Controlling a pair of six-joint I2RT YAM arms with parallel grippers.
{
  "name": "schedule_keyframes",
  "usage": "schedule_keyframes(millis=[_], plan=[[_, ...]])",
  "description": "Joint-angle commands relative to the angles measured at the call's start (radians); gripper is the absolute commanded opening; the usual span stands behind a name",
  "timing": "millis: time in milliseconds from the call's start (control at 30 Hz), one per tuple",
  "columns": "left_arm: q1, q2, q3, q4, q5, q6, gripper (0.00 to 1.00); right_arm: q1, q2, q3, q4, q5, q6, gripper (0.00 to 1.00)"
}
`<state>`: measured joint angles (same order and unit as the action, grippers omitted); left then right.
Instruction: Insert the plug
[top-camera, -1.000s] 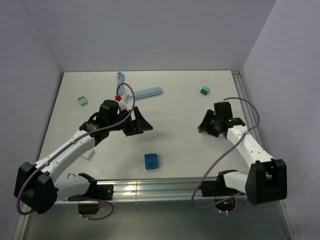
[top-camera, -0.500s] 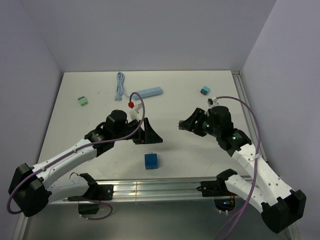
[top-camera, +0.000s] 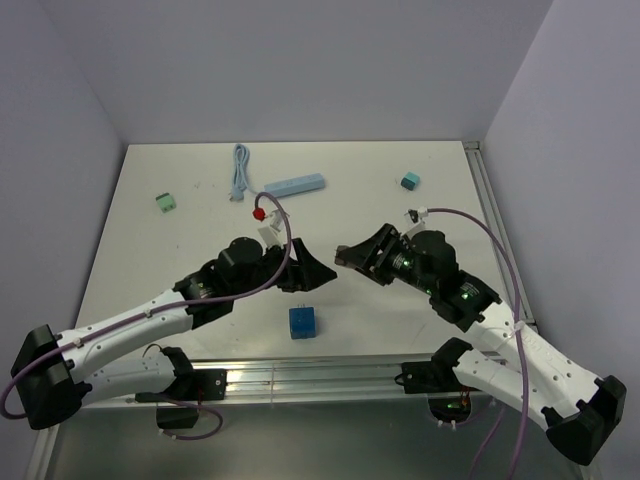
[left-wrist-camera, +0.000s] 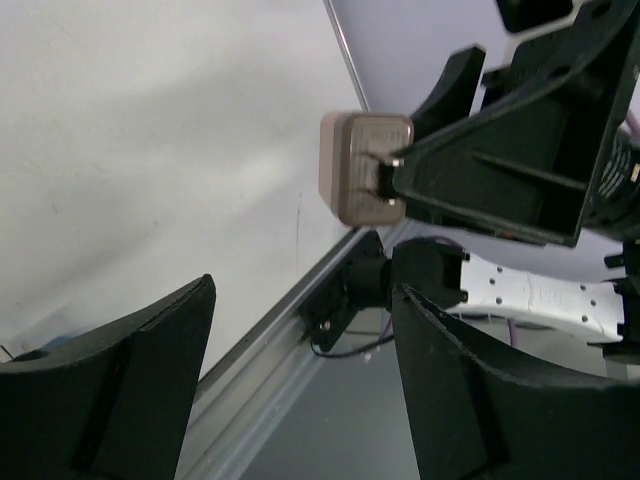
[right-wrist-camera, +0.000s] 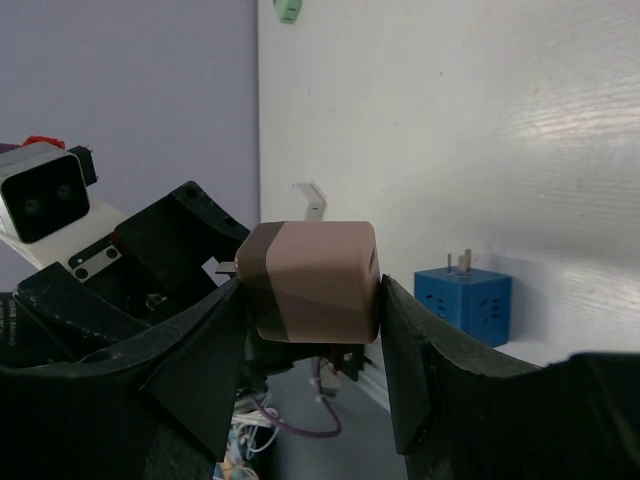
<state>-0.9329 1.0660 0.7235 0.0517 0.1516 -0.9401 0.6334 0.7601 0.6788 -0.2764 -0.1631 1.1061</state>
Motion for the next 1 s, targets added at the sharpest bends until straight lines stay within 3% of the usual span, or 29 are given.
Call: schedule_keyframes(millis=[0, 333, 500, 967], plan=[[-0.027, -0.055, 0.002, 0.040, -0.147, 0.003, 0.76, 0.052, -0.021, -0.013, 0.088, 0.100, 0.110, 0.25], [-0.049, -0.060, 0.002, 0.073, -0.207, 0.017, 0.75, 0.183, 0.050, -0.016, 0.155, 0.185, 0.169, 0.25], [-0.061, -0.069, -0.012, 0.074, -0.214, 0.014, 0.73, 0.210, 0.065, -0.036, 0.227, 0.189, 0.187, 0.25], [-0.086, -0.074, -0.039, 0.092, -0.238, 0.020, 0.66, 0.230, 0.059, -0.022, 0.218, 0.194, 0.182, 0.25]])
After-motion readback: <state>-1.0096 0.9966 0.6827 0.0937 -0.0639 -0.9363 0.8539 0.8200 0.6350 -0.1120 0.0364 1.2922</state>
